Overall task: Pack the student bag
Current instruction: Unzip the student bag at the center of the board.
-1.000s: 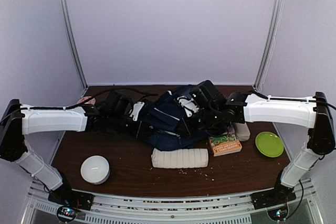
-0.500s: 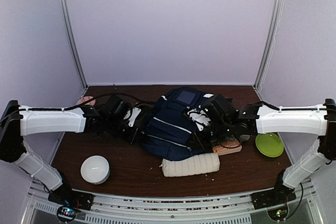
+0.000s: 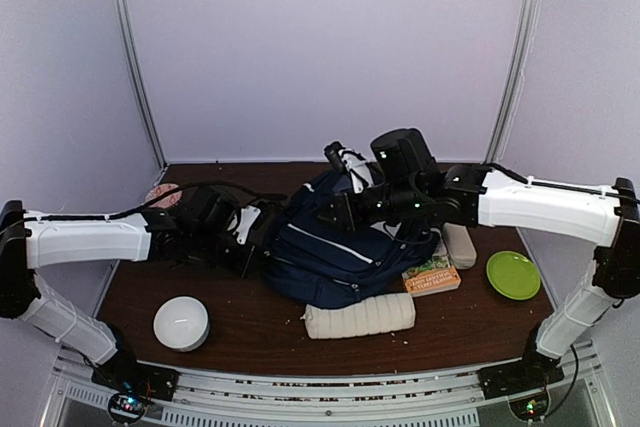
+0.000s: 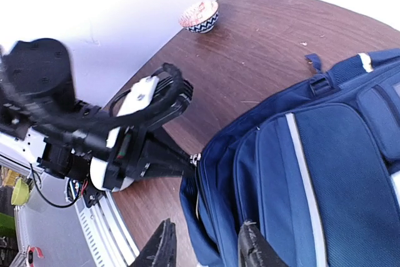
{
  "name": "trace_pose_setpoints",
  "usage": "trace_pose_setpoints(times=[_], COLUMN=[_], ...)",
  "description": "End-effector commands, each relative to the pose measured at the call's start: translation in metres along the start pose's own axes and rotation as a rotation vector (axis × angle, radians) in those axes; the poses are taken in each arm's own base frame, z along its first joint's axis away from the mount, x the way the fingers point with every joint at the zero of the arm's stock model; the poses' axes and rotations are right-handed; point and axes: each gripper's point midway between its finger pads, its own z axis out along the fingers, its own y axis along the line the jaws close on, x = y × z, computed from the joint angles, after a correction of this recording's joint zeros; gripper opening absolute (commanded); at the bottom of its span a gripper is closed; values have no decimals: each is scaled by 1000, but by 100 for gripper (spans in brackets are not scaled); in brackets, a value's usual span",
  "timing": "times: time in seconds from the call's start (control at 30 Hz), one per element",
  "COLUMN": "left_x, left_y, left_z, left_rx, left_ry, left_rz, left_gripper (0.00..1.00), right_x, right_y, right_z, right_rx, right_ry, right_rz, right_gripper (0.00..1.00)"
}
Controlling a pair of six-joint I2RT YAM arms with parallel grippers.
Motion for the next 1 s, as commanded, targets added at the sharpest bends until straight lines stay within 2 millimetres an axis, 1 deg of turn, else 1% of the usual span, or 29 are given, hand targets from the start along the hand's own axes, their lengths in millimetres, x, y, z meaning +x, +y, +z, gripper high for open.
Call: trace_pose_setpoints(times=[0.0, 0.03, 0.13, 0.27, 0.33, 0.53, 0.73, 0.87, 0.9, 0.97], left_x=[-27, -28, -30, -31, -32, -34, -34, -32, -32, -32], left_y=[-17, -18, -20, -24, -26, -30, -35, -36, -36, -36], left_z=[-16, -18, -21, -21, -21, -25, -29, -31, -31, -31], left_rx=[89, 95, 107, 119, 124, 132, 139, 138, 138, 137], left_ry=[-126, -136, -154, -159, -161, -172, -179, -182, -182, -184], left_rz=[-8, -9, -14, -14, -10, -1, 6, 8, 9, 9], left_gripper=[0, 0, 0, 0, 0, 0, 0, 0, 0, 0], right_x=[12, 18, 31, 41, 45, 62, 67, 69, 71, 73], right_y=[6, 5, 11, 19, 19, 7, -4, -8, -9, -10], right_z=[37, 46, 60, 68, 70, 78, 82, 84, 84, 85], right_rx=[-52, -54, -63, -76, -69, 5, 63, 83, 88, 90], right_ry=[52, 75, 130, 161, 175, 231, 233, 234, 236, 242], right_rz=[60, 67, 61, 50, 41, 22, 19, 20, 20, 23], right_gripper=[36, 37, 37, 37, 37, 36, 35, 34, 34, 27])
